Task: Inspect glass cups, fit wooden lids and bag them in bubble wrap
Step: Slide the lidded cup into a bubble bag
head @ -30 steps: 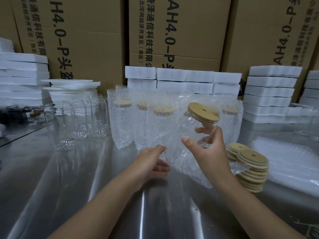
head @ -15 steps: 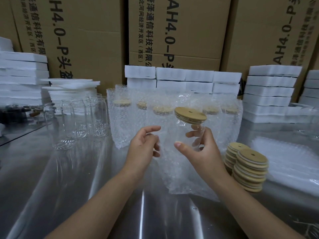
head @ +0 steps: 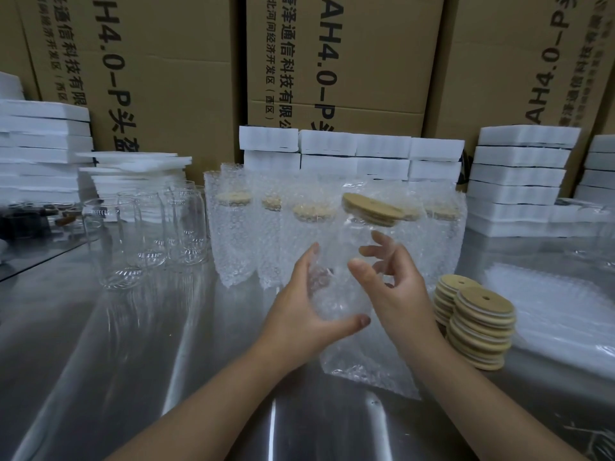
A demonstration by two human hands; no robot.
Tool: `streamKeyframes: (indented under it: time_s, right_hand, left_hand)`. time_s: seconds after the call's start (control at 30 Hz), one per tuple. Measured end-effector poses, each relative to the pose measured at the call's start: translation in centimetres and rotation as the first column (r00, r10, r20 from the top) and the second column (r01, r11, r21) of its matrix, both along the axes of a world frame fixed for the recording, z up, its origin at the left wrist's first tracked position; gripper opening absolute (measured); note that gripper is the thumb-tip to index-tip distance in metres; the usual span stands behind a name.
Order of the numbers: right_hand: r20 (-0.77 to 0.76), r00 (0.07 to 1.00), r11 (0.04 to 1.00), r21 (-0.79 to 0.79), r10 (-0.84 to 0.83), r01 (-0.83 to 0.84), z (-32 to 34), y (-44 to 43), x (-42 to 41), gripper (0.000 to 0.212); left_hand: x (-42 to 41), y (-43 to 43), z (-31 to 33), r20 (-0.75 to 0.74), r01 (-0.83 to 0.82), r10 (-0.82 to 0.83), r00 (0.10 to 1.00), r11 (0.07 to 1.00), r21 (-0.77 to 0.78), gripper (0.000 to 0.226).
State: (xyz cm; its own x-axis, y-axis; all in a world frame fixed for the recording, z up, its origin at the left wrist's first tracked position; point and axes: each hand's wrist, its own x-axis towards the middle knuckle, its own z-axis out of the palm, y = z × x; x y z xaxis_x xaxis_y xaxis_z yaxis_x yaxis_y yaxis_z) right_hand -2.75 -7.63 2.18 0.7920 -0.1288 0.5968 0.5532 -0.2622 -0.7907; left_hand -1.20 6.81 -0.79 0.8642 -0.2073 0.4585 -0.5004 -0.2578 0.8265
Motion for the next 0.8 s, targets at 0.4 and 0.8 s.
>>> streamKeyframes:
  time_s: [0.4, 0.8]
  right_hand:
    - [-0.333, 0.888, 0.901, -0.186, 0.316, -0.391, -1.2, 0.5, 0.2, 0.115]
    - [0.004, 0.961, 0.955, 0.108, 0.278, -0.277, -0.9, 0.1, 0.2, 0.074]
  left_hand:
    - [-0.1, 1.2, 2.5, -0.148, -0.048, -0.062, 0.987, 0.767, -0.640, 0.083]
    - [-0.5, 1.7, 2.8, -0.107, 0.256, -0.281, 0.954, 0.945, -0.206, 0.117]
